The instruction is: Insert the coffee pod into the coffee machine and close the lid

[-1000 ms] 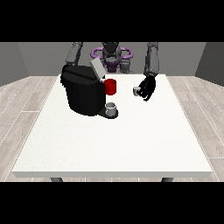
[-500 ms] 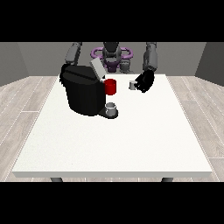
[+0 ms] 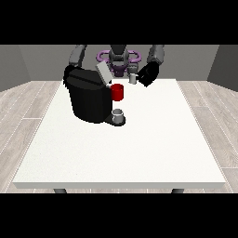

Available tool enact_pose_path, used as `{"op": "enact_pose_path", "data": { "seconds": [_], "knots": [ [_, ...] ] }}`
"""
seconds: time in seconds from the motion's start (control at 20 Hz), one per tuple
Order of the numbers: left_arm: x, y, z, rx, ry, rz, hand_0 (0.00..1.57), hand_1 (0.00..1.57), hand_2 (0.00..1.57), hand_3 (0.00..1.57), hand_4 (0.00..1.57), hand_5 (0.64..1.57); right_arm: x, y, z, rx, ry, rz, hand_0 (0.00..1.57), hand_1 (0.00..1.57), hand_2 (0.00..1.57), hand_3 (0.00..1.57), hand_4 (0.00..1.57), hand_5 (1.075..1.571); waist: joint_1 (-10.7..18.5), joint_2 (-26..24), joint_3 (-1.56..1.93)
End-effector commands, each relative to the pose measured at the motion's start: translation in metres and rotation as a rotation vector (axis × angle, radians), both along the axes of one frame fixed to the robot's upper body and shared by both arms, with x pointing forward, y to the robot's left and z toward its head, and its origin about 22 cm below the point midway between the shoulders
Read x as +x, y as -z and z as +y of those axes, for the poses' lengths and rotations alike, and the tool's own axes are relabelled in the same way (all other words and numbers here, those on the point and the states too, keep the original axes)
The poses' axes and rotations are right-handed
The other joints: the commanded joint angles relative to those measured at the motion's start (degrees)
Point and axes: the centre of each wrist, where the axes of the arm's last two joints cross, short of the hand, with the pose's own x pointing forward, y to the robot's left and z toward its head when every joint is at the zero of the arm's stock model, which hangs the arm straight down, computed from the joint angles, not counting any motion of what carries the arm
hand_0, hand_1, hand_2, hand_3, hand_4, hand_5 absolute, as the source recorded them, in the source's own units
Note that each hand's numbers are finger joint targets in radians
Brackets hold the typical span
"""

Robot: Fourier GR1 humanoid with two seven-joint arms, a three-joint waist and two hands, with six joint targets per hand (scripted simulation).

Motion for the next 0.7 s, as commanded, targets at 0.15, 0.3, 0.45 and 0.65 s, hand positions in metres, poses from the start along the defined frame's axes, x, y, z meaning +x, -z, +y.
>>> {"op": "enact_pose_path", "data": {
  "seconds": [0.15,0.3,0.45,0.65],
  "knots": [
    [0.002,-0.020,0.007,-0.032,0.058,-0.005,1.45,1.45,1.45,1.39,0.60,1.571,-0.016,0.017,-0.004,-0.013,0.019,-0.030,0.00,0.00,0.00,0.00,0.31,1.571,0.65,-0.08,0.00],
    [0.013,-0.038,0.004,-0.016,-0.026,-0.032,1.46,1.46,1.47,1.42,0.63,1.571,-0.001,-0.010,0.011,-0.030,-0.052,-0.046,0.00,0.00,0.00,0.00,0.31,1.571,-2.93,0.12,-0.02],
    [0.008,-0.045,-0.004,-0.012,0.043,-0.041,1.34,1.34,1.40,1.38,0.65,1.571,-0.016,0.015,-0.025,-0.019,0.024,-0.028,0.00,0.00,0.00,0.00,0.17,1.571,0.56,-0.13,0.00],
    [0.029,-0.090,-0.007,-0.098,-0.024,-0.083,1.40,1.40,1.43,1.37,0.66,1.571,0.009,-0.014,0.007,0.012,-0.044,-0.060,0.00,0.00,0.00,0.00,0.19,1.571,-3.64,0.87,-0.02]
  ]
}}
